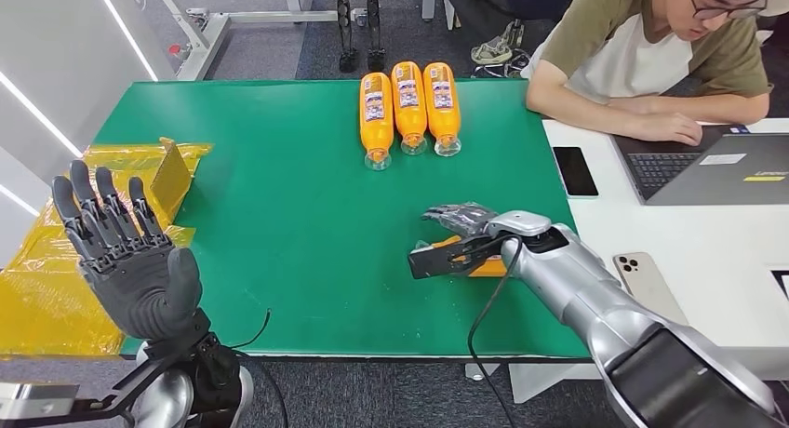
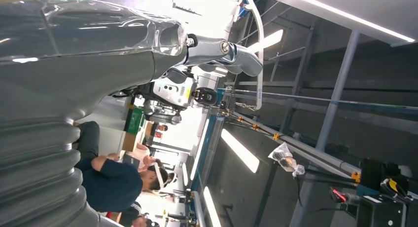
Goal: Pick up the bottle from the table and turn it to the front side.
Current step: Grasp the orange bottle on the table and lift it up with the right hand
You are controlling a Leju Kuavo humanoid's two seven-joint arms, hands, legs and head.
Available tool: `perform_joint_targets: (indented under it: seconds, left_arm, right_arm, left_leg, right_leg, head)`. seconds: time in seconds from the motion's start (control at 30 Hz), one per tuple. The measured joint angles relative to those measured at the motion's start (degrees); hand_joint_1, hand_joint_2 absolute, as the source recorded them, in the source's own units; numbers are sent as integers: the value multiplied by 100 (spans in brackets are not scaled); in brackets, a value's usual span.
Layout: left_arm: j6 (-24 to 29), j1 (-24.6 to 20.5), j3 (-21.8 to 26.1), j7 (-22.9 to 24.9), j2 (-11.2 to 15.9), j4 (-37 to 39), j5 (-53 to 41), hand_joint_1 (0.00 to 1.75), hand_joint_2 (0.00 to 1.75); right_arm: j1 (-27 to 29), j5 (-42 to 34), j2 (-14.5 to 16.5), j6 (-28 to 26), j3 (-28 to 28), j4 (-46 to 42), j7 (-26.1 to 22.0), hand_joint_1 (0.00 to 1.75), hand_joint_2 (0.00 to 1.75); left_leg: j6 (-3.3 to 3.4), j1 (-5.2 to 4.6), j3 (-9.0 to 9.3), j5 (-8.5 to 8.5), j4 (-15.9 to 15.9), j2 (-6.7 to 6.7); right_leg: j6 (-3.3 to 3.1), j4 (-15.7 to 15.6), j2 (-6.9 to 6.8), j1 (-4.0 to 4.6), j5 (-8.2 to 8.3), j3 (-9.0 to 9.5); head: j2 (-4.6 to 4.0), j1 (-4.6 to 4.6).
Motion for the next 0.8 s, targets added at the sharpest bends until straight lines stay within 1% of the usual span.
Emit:
perform_joint_targets:
  seconds: [0.23,0.57,0.8]
  left_arm:
    - [44,-4,3,0,5,0,7,0,175]
    - [79,22,11,0,44,-43,0,0,175]
    - [70,24,43,0,44,-52,-9,0,175]
  right_arm:
    - [-125,-158,-157,165,285,37,143,0,175]
    - [-485,-376,-669,439,992,-175,456,0,175]
    - [-601,-411,-809,486,1264,-219,492,0,175]
  left_leg:
    - [0,0,-1,0,0,0]
    - [0,-1,-2,0,2,-1]
    - [0,0,-1,0,1,-1]
  right_leg:
    - [0,0,0,0,0,0]
    - [1,0,-1,0,0,0]
    - [0,0,0,0,0,0]
  head:
    - [0,0]
    - [0,0]
    - [0,0]
